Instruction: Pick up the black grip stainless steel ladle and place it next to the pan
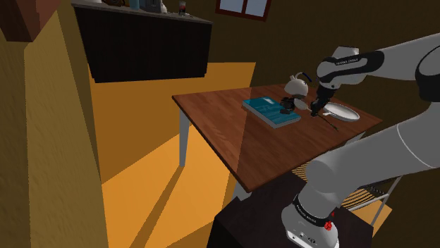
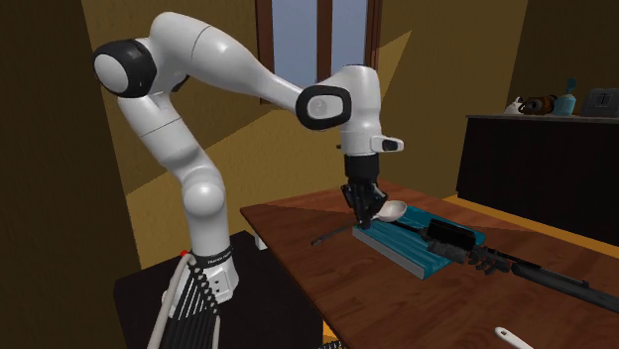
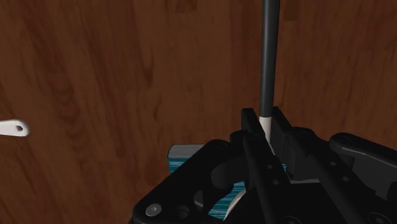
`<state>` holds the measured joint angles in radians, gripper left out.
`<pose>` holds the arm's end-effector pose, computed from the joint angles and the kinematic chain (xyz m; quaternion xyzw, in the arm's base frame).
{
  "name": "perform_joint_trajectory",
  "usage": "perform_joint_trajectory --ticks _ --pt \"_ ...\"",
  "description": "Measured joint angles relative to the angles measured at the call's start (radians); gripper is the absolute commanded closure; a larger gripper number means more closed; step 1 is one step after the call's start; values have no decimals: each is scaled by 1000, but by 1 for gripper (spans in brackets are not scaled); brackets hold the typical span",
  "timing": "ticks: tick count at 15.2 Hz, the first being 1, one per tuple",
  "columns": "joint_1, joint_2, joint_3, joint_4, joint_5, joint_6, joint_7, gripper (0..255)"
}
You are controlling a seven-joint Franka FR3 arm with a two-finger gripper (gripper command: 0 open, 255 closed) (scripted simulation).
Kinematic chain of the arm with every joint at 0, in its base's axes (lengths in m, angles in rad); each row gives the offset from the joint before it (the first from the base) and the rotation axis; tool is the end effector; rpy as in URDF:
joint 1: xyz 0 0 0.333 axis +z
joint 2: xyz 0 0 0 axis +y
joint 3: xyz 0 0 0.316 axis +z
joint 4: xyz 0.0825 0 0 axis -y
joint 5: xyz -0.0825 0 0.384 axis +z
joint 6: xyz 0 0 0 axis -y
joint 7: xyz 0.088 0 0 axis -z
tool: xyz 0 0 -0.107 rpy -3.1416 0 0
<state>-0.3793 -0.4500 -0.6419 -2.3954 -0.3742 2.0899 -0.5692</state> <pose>0.2056 -0.3927 0.4553 0.9915 -0.1184 0.0068 0.0539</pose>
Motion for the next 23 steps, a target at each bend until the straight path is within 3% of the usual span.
perform_joint_trajectory --ticks 4,9,23 --pt "4 78 -100 80 27 19 -119 255" --pt "29 208 -228 177 109 58 -273 255" --pt "59 350 -305 82 214 262 -356 255"
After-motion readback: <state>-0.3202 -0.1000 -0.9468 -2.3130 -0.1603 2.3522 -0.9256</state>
